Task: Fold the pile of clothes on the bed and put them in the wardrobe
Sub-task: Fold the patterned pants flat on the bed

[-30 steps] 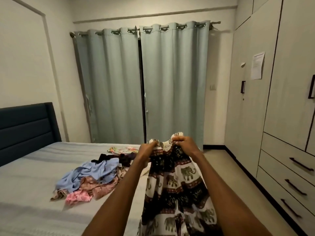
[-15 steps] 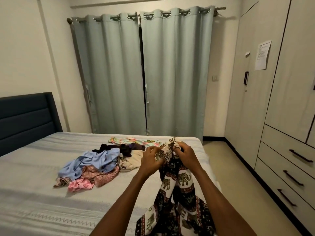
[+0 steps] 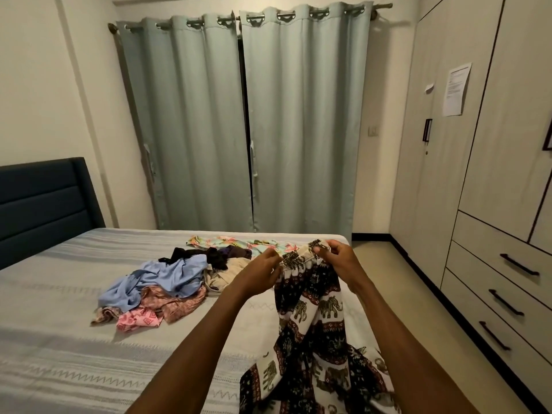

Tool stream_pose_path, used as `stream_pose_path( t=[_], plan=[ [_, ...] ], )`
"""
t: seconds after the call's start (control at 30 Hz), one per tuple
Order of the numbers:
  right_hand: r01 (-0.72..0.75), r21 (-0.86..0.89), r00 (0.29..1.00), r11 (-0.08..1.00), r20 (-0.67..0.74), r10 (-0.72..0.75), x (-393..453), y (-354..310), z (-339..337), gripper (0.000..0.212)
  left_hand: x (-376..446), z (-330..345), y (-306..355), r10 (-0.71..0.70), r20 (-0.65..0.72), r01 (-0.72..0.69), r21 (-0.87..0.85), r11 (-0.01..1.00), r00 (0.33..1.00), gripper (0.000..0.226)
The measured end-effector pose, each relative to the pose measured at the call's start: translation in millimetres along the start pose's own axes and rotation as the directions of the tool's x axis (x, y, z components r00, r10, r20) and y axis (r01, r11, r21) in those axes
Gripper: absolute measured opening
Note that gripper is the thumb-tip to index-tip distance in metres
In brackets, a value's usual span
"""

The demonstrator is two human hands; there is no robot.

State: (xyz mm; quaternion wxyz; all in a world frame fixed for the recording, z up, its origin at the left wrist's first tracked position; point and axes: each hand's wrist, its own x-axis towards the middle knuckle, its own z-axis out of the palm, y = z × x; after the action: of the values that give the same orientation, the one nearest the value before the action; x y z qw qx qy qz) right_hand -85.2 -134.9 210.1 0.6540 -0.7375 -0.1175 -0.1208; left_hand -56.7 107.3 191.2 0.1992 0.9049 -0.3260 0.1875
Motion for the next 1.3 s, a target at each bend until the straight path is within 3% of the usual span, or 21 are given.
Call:
stream_pose_path(
  t=[0.17,0.37,0.43,0.5,0.57,0.63,0.67,0.73,0.8,0.87,0.93,1.0,1.1,1.2,1.23,1.3],
  plan=[
    [0.073,-0.003,0.997,0.997,-0.036,-0.074,2,-8,8,0.019,-1,12,13,-0.037,-0.005,0.037,0.128,0.991,0.999,0.035],
    [0.052,0.003,0.999,0.999,-0.011,-0.052,-1,-8,-3,0.034,-6,19,9,0.015,-0.105,-0.02,-0.048,0.999,0.994,0.022],
    [0.013,-0.052,1.0,0.999,0.02,-0.012,1,-9,-12,0.028,-4,9,10,0.01,-0.165,-0.029,-0.114,0.993,0.986,0.029],
    [0.003,-0.161,0.999,0.987,0.032,0.002,5,-13,-19,0.022,1,-3,18,-0.096,-0.211,0.035,-0.277,0.96,0.973,0.039],
    [0.031,-0.328,1.0,0.944,0.009,-0.03,14,-19,-24,0.027,11,-15,25,-0.262,-0.171,0.162,-0.447,0.88,0.95,0.049],
    [0.056,-0.497,0.998,0.866,0.002,-0.064,23,-26,-30,0.033,24,-21,21,-0.367,-0.08,0.272,-0.531,0.802,0.927,0.035],
    [0.044,-0.51,0.999,0.859,0.009,-0.046,27,-31,-32,0.033,29,-26,21,-0.405,-0.039,0.316,-0.56,0.766,0.913,0.03],
    [-0.064,-0.321,0.995,0.945,0.05,0.085,32,-41,-31,0.035,37,-35,26,-0.455,0.053,0.375,-0.654,0.657,0.889,0.037],
    [-0.242,0.006,0.961,0.97,0.136,0.239,36,-52,-30,0.035,45,-47,35,-0.422,0.168,0.386,-0.77,0.508,0.891,0.041],
    [-0.363,0.235,0.919,0.902,0.248,0.305,45,-59,-35,0.033,56,-62,39,-0.337,0.291,0.405,-0.846,0.348,0.896,0.044],
    [-0.444,0.228,0.878,0.867,0.303,0.37,56,-67,-44,0.033,65,-80,34,-0.234,0.435,0.48,-0.856,0.192,0.87,0.048],
    [-0.499,0.037,0.837,0.866,0.278,0.471,66,-73,-54,0.036,72,-92,25,-0.132,0.58,0.593,-0.799,0.096,0.804,0.046],
    [-0.549,-0.278,0.749,0.788,0.256,0.611,83,-74,-62,0.041,89,-92,11,-0.15,0.738,0.753,-0.639,0.157,0.658,0.051],
    [-0.602,-0.404,0.663,0.688,0.226,0.713,108,-48,-55,0.041,119,-56,-10,-0.363,0.746,0.826,-0.463,0.322,0.559,0.06],
    [-0.603,-0.399,0.695,0.691,0.163,0.701,120,-31,-51,0.041,129,-41,-17,-0.436,0.69,0.812,-0.436,0.388,0.578,0.056],
    [-0.486,-0.356,0.859,0.798,-0.022,0.512,152,1,-46,0.041,151,-14,-24,-0.51,0.484,0.703,-0.477,0.528,0.711,0.044]
  ],
)
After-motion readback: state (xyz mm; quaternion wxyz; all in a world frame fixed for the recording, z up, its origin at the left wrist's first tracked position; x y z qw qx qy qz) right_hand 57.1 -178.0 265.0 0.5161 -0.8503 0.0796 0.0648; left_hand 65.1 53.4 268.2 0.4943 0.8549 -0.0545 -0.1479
